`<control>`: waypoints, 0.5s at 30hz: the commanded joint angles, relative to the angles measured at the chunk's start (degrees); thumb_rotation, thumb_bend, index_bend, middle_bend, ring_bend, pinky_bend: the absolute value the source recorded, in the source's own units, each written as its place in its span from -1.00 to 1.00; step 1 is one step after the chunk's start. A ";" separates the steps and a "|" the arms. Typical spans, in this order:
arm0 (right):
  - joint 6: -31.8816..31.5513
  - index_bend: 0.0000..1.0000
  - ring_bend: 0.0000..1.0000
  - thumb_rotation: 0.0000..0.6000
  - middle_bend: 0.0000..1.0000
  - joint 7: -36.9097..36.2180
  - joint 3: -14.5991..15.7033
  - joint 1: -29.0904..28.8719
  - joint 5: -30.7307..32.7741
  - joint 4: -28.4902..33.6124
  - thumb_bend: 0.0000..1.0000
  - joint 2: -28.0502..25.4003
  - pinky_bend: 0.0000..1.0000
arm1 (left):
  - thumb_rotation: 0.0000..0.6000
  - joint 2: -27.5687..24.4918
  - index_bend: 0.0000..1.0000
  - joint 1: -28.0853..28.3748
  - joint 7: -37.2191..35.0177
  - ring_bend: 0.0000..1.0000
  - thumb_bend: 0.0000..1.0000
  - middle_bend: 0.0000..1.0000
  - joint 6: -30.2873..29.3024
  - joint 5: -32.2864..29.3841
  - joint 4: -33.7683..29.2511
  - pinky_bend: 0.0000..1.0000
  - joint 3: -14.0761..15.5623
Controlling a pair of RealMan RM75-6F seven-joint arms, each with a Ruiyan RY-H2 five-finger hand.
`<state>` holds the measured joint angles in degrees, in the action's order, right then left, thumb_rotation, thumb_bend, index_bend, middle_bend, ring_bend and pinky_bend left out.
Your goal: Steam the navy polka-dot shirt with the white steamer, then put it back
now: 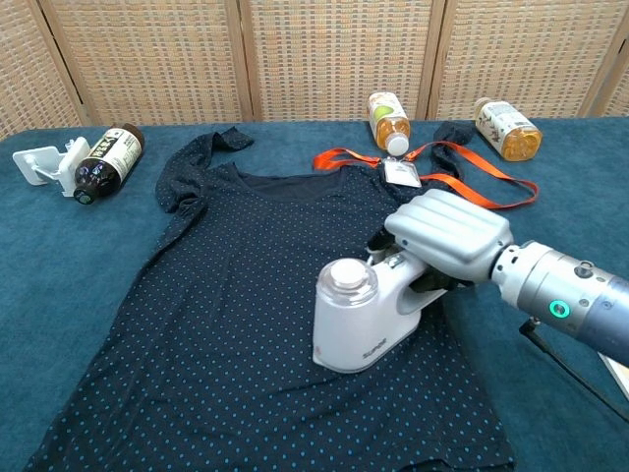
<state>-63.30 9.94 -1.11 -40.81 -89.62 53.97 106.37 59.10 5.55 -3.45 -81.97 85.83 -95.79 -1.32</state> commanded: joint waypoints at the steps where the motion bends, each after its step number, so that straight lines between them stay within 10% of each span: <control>1: 0.11 0.60 0.50 1.00 0.28 -0.78 -0.09 0.28 0.20 0.01 1.00 -0.54 1.00 | 1.00 0.00 -1.00 0.01 0.08 -1.00 -1.00 -1.00 -0.08 0.08 -0.12 -1.00 0.00; 15: 2.15 0.60 0.50 1.00 0.28 2.79 -0.52 -2.12 -1.58 8.94 1.00 1.12 1.00 | 1.00 -0.10 -1.00 -0.14 -0.45 -1.00 -1.00 -1.00 -0.41 0.32 -0.03 -1.00 0.19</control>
<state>-61.59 11.66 -1.49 -42.28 -90.67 61.55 106.92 59.01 5.41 -3.89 -82.38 86.18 -95.84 -1.13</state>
